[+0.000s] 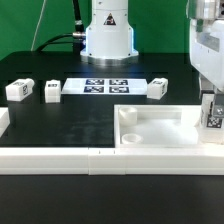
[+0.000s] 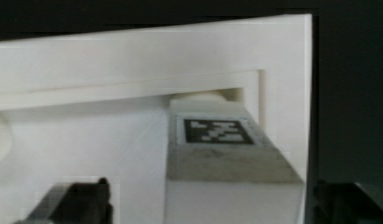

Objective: Assemble one leg

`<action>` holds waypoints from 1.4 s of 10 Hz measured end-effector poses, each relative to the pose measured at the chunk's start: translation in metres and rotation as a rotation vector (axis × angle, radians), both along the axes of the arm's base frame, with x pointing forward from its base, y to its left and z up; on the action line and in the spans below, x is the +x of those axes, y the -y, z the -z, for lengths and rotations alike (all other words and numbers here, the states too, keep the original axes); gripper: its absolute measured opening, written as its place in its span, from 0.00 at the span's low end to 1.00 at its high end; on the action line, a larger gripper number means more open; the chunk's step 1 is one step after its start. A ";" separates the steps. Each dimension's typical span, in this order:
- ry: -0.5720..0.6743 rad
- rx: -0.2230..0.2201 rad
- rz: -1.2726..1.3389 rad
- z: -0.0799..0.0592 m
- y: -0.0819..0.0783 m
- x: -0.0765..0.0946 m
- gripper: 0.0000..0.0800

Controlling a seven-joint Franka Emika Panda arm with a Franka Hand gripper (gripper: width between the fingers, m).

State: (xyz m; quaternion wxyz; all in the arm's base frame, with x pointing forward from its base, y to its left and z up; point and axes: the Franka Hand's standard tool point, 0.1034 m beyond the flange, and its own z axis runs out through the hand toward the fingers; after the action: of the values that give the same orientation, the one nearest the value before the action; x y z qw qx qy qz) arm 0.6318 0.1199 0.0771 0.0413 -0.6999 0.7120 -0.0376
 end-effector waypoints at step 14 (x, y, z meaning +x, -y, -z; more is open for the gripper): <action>0.014 -0.171 -1.296 -0.001 -0.002 0.004 0.81</action>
Offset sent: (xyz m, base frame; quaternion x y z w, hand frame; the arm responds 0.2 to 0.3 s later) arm 0.0066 0.0097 0.0032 -0.0030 -0.0050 -0.3214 0.9469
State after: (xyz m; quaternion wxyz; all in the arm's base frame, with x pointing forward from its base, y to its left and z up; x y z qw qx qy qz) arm 0.6356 0.1223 0.0778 0.0046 -0.9879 0.1400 -0.0662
